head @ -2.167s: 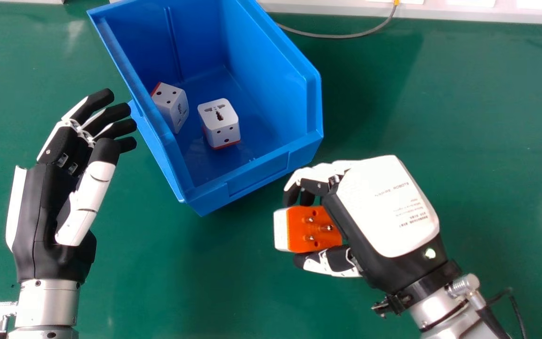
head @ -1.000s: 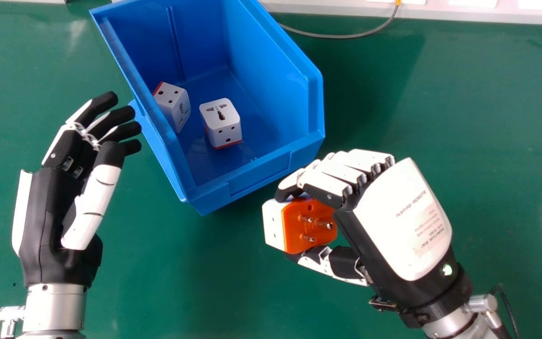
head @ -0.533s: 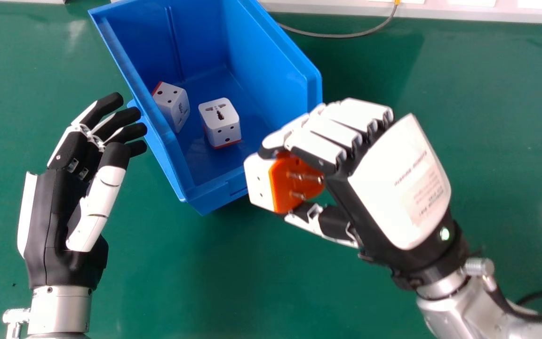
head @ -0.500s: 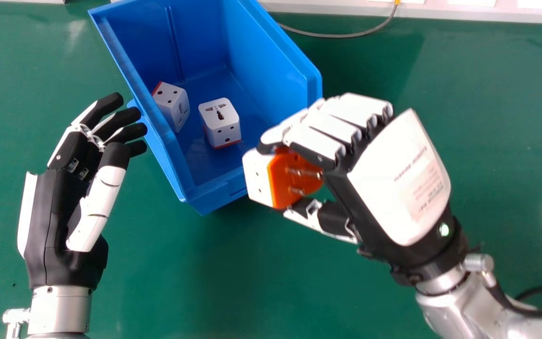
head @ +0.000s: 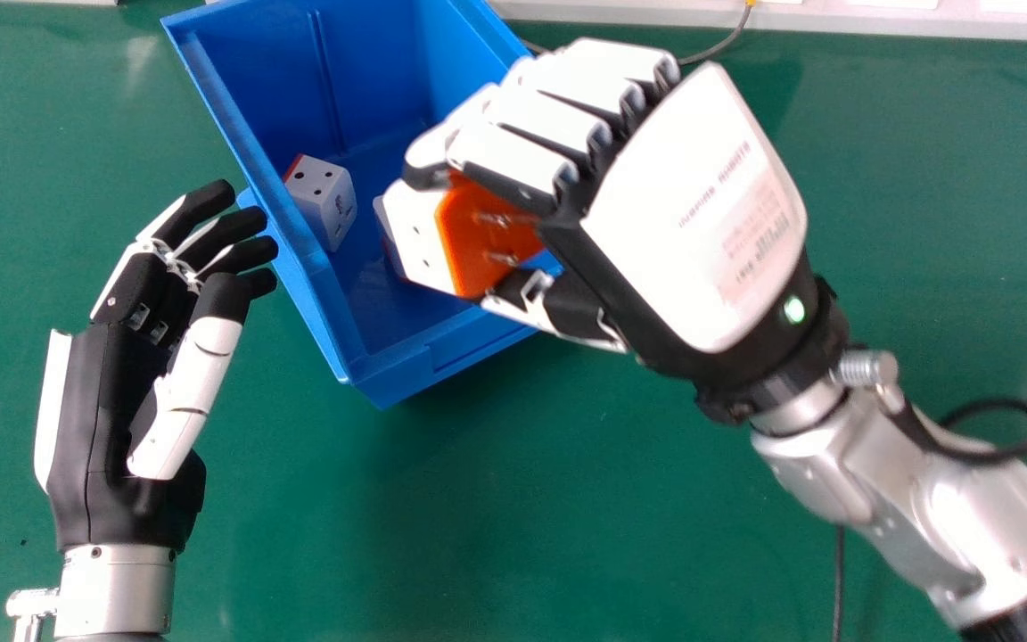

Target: Pick all objects and put in blue box

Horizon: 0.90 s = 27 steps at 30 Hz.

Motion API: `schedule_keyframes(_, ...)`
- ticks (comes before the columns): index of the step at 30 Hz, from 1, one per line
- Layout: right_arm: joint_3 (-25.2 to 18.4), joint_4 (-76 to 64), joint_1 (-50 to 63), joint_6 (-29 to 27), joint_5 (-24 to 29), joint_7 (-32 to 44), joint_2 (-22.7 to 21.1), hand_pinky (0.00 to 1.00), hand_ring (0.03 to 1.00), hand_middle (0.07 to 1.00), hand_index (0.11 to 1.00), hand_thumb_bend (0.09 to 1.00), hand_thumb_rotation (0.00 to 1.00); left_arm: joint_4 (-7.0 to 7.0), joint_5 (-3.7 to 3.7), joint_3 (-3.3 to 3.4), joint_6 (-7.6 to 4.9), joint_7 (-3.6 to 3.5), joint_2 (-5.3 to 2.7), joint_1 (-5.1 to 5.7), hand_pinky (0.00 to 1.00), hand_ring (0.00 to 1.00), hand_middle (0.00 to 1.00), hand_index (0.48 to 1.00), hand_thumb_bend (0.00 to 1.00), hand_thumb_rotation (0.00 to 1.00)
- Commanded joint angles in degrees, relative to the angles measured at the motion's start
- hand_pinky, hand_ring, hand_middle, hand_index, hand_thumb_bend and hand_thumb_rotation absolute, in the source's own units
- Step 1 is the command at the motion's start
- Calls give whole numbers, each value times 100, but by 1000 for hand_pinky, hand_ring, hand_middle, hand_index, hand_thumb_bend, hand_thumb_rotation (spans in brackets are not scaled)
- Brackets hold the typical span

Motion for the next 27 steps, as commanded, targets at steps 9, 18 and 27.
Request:
schedule_keyframes(9,474,1405,-1533,-53,-245,-226,158,310,451,517,534,495,0,-120,-31,-22,-25,27,-21,24,743,757,775,786,718,579)
schedule_keyframes(18,1130,3986,-2965,264,-510,-970,795,319,460,522,522,496,0,-54,-43,5,-43,-21,13,3,743,756,771,780,728,572)
schedule_keyframes(27,1709,5540,-3600,580,-418,-1188,1133,316,455,508,528,496,0,-21,-89,23,-18,-50,26,-22,745,756,771,777,728,566)
